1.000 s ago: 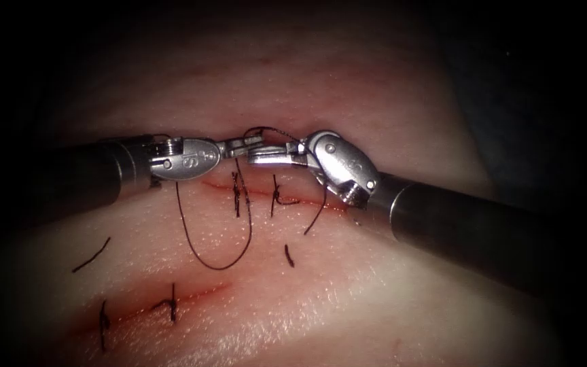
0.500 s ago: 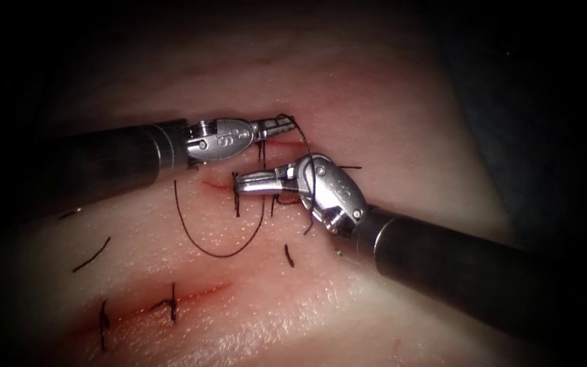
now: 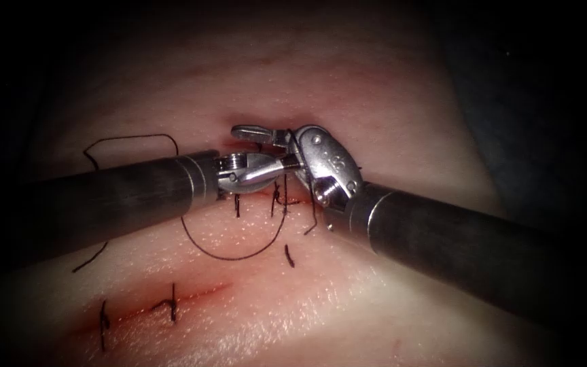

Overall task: Wound Closure
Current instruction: Wrap the suture two times around the right gripper counter-clockwise.

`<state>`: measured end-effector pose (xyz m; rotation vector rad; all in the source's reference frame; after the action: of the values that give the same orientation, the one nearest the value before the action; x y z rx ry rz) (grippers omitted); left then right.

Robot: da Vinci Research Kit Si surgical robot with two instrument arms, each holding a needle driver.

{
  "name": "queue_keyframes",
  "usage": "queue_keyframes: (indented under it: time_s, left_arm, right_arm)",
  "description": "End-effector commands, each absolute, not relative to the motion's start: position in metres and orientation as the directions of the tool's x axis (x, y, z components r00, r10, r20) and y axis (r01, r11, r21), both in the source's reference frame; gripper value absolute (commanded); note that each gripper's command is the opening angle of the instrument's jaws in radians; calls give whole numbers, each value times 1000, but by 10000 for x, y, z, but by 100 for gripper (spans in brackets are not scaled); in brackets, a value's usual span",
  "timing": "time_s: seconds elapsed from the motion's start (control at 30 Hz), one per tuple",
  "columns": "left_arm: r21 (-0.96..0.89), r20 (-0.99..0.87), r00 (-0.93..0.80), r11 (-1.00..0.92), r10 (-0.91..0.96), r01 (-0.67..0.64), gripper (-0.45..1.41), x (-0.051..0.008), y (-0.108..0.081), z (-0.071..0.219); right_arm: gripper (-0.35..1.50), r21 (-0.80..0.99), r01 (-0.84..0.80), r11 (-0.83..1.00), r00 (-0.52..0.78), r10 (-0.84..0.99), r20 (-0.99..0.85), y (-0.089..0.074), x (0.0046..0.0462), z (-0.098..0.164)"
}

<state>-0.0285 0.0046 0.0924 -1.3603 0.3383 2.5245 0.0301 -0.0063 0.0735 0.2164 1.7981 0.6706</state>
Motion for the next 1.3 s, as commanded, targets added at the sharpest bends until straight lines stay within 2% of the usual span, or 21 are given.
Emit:
queue_keyframes:
  time_s: [0.03,0.27,0.47,0.53,0.7,0.97,1.3]
  left_arm:
    - [94,-838,-536,-941,101,-324,-45,-290,46,928]
    - [155,-814,-579,-943,47,-294,-45,-282,12,907]
    - [225,-770,-638,-938,-6,-262,-45,-287,-22,861]
    - [240,-759,-651,-937,-18,-254,-45,-288,-30,849]
    - [269,-735,-676,-935,-44,-231,-45,-286,-42,819]
    - [306,-705,-706,-928,-72,-211,-45,-267,-28,792]
    - [359,-644,-758,-916,-103,-181,-45,-250,-6,774]
  right_arm:
    - [138,544,-218,810,-335,462,-821,-51,307,740]
    - [135,440,-423,792,-230,376,-898,-47,298,757]
    - [130,319,-541,778,-62,342,-938,-51,291,785]
    - [131,306,-555,774,-46,339,-940,-53,289,791]
    - [138,257,-560,788,40,335,-941,-78,291,806]
    - [138,199,-470,860,166,308,-937,-128,301,827]
    - [133,208,-396,894,212,309,-927,-157,297,842]
